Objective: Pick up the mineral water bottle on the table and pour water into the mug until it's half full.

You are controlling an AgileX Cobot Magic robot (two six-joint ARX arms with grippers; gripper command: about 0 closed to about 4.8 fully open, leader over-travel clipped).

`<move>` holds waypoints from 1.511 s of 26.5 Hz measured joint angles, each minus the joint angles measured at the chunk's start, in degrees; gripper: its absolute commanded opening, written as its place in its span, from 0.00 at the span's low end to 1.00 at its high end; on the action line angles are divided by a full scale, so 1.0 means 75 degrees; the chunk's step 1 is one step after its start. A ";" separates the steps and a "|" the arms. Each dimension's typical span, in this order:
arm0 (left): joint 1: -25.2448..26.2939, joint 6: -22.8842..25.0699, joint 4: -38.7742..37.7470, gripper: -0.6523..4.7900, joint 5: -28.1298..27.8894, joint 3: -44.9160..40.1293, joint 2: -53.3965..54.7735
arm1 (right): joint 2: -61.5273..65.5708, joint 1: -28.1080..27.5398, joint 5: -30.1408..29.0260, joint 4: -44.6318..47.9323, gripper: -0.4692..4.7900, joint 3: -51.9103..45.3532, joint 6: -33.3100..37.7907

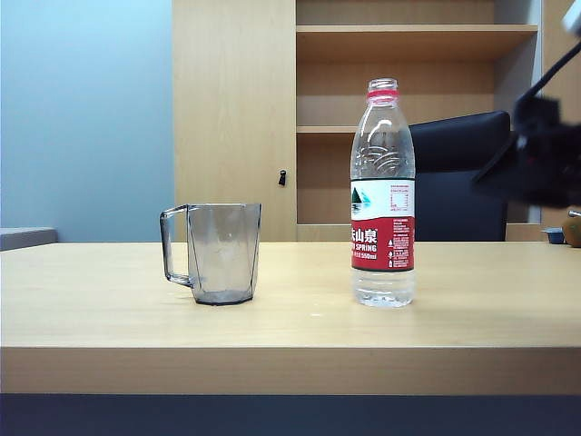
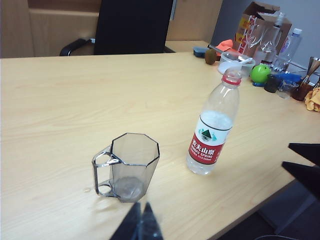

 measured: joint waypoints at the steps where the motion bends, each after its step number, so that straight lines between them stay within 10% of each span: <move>1: 0.0000 0.0000 -0.0026 0.11 0.0000 0.0000 0.0000 | 0.0772 0.0000 -0.0017 0.0659 1.00 0.0012 -0.0087; 10: 0.0000 0.0000 -0.0044 0.11 -0.0006 0.0000 0.0003 | 0.5692 -0.0009 -0.0332 0.4855 1.00 0.0988 -0.0481; 26: 0.0000 -0.0003 -0.0035 0.11 -0.0006 0.0000 -0.0023 | 0.7650 -0.0020 -0.0618 0.4406 1.00 0.3759 -0.0481; 28: 0.0000 -0.0003 -0.0038 0.11 -0.0006 0.0000 -0.0023 | 0.7778 -0.0020 -0.0612 0.4406 0.80 0.3896 -0.0484; 40: 0.0000 -0.0003 -0.0038 0.11 -0.0006 0.0000 -0.0029 | 0.8207 -0.0061 -0.0627 0.4511 0.59 0.4331 -0.0641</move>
